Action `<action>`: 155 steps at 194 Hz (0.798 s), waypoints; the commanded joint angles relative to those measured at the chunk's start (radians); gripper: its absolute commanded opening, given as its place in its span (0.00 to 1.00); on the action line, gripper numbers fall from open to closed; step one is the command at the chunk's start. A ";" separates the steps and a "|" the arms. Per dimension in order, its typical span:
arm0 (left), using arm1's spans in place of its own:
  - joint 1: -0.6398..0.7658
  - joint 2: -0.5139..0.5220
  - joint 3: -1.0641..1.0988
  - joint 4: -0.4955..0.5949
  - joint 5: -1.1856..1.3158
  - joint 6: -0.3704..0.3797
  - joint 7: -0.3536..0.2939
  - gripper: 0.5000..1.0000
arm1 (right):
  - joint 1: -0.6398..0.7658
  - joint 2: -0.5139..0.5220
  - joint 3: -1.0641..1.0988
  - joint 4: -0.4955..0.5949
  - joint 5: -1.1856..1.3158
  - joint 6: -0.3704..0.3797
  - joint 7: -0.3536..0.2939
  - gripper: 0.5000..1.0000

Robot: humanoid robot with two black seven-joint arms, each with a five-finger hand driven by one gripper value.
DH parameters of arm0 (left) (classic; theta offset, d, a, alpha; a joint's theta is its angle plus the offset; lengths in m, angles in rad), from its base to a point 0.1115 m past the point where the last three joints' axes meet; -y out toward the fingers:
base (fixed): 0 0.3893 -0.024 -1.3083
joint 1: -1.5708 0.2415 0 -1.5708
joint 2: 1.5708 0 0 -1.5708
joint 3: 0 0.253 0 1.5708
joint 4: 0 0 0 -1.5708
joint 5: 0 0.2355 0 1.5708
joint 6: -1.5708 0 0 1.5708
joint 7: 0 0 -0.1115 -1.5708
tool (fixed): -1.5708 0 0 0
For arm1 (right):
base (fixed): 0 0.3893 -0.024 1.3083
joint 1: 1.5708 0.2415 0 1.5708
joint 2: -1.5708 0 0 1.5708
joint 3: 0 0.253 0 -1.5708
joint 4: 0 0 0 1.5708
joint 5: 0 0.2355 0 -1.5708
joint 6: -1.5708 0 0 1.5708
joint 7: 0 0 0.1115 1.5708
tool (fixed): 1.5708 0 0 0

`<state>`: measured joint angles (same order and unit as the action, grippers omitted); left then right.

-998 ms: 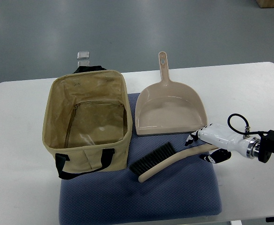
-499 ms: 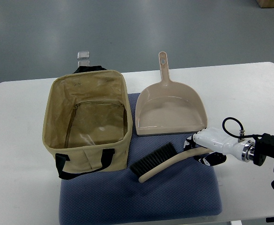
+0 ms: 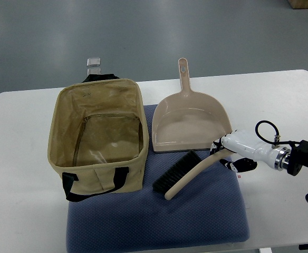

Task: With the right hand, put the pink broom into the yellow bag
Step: 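Lift the brush with the right hand above the dustpan, then carry the brush over the tan bag and lower it inside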

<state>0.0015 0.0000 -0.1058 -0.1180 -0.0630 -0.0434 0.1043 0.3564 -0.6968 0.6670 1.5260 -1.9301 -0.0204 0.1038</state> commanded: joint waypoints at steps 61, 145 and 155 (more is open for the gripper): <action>0.000 0.000 0.000 0.000 -0.001 -0.001 0.000 1.00 | 0.007 -0.106 0.126 -0.001 0.036 -0.122 0.010 0.00; 0.000 0.000 0.000 0.000 0.000 0.000 0.000 1.00 | 0.257 -0.204 0.166 -0.021 0.232 -0.101 0.007 0.00; 0.000 0.000 0.000 0.000 -0.001 -0.001 0.000 1.00 | 0.303 -0.193 0.166 -0.027 0.226 -0.066 0.007 0.00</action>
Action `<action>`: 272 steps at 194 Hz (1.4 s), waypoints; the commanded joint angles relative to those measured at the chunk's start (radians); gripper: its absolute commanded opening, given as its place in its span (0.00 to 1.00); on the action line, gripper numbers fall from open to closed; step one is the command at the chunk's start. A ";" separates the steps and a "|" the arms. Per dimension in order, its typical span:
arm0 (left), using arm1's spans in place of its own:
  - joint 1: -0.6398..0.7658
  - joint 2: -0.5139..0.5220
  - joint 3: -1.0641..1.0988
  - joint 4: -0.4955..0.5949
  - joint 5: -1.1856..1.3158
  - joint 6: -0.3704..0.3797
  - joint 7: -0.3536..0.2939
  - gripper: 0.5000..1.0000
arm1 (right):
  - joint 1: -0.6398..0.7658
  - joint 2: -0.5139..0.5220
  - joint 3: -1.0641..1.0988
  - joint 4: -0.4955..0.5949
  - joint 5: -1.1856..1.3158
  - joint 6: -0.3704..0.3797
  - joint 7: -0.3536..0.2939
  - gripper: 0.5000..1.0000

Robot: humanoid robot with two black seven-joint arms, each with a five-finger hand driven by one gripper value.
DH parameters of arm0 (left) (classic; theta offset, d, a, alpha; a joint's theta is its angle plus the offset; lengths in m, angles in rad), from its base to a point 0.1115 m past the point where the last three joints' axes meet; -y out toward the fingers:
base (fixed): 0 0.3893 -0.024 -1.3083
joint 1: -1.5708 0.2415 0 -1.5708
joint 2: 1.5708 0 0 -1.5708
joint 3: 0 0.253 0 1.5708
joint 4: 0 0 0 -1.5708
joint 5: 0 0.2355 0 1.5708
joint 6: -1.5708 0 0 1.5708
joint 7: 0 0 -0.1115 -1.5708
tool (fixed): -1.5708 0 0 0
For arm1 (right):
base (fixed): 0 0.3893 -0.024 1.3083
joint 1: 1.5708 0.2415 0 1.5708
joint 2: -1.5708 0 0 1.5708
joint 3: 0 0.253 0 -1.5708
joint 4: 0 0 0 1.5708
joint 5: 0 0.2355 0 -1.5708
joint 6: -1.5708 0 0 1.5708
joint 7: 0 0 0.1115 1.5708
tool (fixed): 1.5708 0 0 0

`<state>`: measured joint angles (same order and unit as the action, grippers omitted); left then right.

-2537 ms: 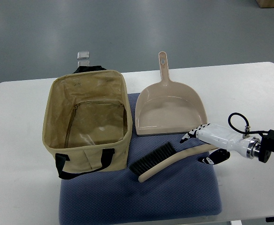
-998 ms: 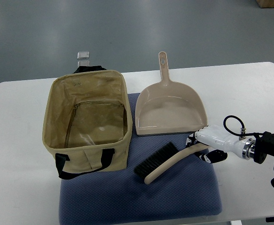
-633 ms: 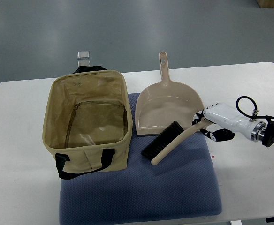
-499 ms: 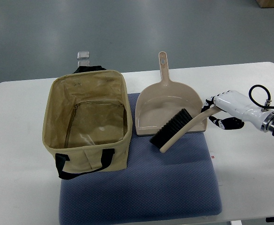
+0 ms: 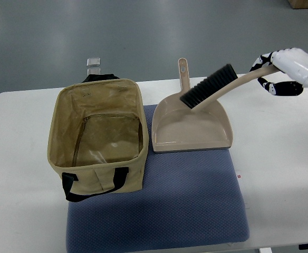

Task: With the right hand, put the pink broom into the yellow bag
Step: 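Carry the brush over the tan bag and lower it inside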

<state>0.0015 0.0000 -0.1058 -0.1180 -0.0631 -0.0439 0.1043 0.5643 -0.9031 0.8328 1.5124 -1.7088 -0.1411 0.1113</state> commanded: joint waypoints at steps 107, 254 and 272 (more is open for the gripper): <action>0.000 0.000 0.000 0.000 -0.001 -0.001 0.000 1.00 | 0.376 0.406 -0.109 -0.032 -0.164 0.302 -0.007 0.00; 0.000 0.000 0.000 0.000 0.000 0.001 0.000 1.00 | 0.405 0.518 -0.228 -0.084 -0.186 0.245 -0.007 0.44; 0.000 0.000 0.000 0.000 0.000 -0.001 0.000 1.00 | 0.394 0.526 -0.227 -0.084 -0.183 0.232 -0.005 0.65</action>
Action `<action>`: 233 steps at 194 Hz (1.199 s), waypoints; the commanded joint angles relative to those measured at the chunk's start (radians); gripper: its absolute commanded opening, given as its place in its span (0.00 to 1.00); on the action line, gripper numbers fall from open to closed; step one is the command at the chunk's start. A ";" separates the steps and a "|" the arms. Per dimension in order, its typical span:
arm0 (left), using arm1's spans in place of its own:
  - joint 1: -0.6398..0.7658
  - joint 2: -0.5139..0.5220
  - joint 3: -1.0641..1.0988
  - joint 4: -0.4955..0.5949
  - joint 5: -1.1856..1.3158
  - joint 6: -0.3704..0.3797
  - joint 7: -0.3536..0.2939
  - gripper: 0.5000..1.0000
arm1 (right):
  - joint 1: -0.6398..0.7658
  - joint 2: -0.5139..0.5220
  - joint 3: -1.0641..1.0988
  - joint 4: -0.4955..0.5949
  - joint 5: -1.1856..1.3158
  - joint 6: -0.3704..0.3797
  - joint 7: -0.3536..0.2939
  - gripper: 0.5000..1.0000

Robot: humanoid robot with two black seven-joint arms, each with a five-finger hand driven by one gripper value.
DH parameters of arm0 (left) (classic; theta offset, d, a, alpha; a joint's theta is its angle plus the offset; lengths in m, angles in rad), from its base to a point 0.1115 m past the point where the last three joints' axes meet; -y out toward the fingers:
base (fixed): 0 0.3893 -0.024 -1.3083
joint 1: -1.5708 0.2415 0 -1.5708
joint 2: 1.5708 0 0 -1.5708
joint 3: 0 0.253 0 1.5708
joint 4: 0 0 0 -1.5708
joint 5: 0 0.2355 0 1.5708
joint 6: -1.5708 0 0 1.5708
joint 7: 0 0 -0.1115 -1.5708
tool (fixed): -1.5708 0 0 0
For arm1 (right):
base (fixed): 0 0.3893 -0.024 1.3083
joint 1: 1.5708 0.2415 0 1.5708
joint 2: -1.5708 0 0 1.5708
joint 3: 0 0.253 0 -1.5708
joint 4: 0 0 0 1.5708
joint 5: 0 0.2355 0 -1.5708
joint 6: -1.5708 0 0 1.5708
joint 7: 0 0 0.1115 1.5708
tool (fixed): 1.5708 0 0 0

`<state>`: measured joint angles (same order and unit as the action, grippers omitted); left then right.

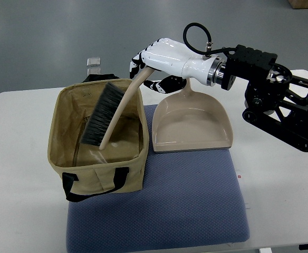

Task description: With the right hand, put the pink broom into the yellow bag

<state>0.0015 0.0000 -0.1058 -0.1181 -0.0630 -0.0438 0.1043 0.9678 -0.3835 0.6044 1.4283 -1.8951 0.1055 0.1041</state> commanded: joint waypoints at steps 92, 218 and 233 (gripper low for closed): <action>0.000 0.000 0.000 0.000 0.000 -0.001 0.000 1.00 | -0.104 -0.028 0.090 0.000 0.030 -0.107 -0.004 0.83; 0.000 0.000 0.000 0.000 0.000 -0.001 0.000 1.00 | -0.550 0.045 0.633 -0.092 0.623 -0.242 -0.187 0.82; 0.000 0.000 0.000 0.000 0.000 -0.001 0.000 1.00 | -0.575 0.045 0.643 -0.097 0.748 -0.256 -0.187 0.82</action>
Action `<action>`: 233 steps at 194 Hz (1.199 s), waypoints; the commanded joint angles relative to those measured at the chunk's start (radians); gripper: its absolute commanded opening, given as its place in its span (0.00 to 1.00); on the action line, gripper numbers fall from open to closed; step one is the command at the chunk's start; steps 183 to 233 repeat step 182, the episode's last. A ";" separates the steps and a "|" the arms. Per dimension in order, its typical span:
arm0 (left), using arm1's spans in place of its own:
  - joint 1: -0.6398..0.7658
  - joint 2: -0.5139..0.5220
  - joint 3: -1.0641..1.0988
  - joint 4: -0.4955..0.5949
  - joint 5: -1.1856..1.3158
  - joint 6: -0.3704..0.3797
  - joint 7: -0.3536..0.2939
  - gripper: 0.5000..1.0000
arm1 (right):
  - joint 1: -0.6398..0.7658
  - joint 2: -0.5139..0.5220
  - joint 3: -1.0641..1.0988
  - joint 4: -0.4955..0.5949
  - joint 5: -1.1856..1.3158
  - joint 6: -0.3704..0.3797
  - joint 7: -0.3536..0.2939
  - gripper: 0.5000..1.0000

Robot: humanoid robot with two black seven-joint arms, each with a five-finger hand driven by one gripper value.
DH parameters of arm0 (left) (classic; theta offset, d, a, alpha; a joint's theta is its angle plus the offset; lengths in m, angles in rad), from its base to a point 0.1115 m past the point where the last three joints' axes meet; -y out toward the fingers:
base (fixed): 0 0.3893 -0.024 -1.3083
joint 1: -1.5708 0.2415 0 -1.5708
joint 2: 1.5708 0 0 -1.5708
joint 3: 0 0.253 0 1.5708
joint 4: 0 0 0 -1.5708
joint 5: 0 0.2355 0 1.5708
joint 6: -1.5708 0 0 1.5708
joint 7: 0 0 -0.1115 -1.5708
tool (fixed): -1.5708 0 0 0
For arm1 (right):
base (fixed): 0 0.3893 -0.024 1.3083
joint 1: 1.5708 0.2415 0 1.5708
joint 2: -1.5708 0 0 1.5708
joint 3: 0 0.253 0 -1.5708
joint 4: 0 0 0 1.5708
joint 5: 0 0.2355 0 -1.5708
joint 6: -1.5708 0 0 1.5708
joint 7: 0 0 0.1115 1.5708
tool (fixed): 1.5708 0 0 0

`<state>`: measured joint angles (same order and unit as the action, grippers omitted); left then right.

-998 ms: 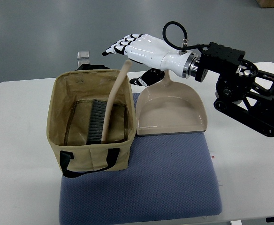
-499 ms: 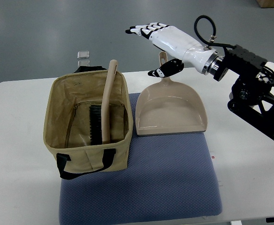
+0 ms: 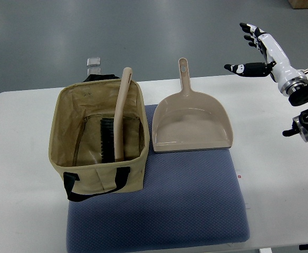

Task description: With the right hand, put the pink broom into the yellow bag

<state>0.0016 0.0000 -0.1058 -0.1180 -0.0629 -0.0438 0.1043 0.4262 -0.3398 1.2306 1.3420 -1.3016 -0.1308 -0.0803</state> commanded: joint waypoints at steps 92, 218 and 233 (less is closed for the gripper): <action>0.000 0.000 0.000 0.000 0.000 -0.001 0.000 1.00 | -0.109 0.008 0.086 -0.058 0.602 0.013 0.025 0.86; 0.000 0.000 0.000 0.000 0.000 -0.001 0.000 1.00 | -0.178 0.081 0.142 -0.061 0.604 0.066 0.057 0.86; 0.000 0.000 0.000 0.000 0.000 -0.001 0.000 1.00 | -0.178 0.081 0.142 -0.061 0.604 0.066 0.057 0.86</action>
